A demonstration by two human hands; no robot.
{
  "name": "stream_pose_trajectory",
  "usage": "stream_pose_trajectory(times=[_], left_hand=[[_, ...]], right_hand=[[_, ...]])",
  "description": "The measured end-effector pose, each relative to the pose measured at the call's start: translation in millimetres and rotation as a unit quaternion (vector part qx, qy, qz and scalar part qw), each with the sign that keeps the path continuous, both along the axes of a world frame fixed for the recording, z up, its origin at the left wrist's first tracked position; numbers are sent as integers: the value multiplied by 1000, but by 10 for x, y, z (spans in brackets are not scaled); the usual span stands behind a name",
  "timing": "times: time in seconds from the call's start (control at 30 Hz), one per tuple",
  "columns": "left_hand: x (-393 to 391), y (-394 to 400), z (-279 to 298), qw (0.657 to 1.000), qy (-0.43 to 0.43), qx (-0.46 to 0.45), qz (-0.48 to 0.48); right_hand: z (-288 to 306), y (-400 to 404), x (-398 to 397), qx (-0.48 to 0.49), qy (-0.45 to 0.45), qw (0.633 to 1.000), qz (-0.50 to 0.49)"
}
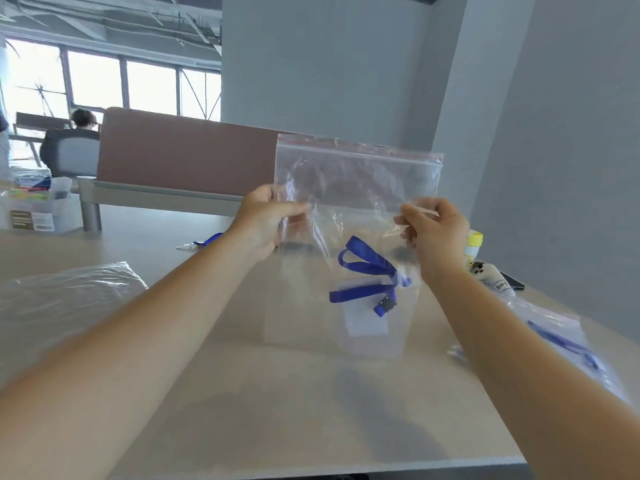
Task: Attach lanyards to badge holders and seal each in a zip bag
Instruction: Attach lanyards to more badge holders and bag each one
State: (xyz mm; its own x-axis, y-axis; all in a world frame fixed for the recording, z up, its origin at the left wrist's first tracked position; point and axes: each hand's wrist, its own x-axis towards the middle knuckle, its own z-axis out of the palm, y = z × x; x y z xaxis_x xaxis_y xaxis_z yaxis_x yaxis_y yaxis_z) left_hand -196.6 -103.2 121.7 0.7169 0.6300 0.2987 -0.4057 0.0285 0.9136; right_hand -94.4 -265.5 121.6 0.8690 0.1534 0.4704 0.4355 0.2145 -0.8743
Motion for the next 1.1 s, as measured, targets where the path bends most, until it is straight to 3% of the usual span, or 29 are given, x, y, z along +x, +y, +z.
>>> stream_pose_trajectory(times=[0.1, 0.3, 0.57, 0.93, 1.1], left_hand=[[59, -166, 34, 999, -25, 16, -30], [241, -556, 93, 992, -55, 112, 15], [601, -1200, 50, 981, -109, 157, -18], [1735, -1710, 107, 969, -40, 185, -156], [2351, -1821, -50, 943, 30, 275, -183]], right_hand=[[123, -259, -34, 4, -14, 999, -30], [199, -765, -27, -12, -61, 992, -112], [135, -1480, 113, -46, -87, 975, -201], [126, -2183, 890, -134, -70, 953, -264], [-102, -2329, 1472, -235, -16, 937, -257]])
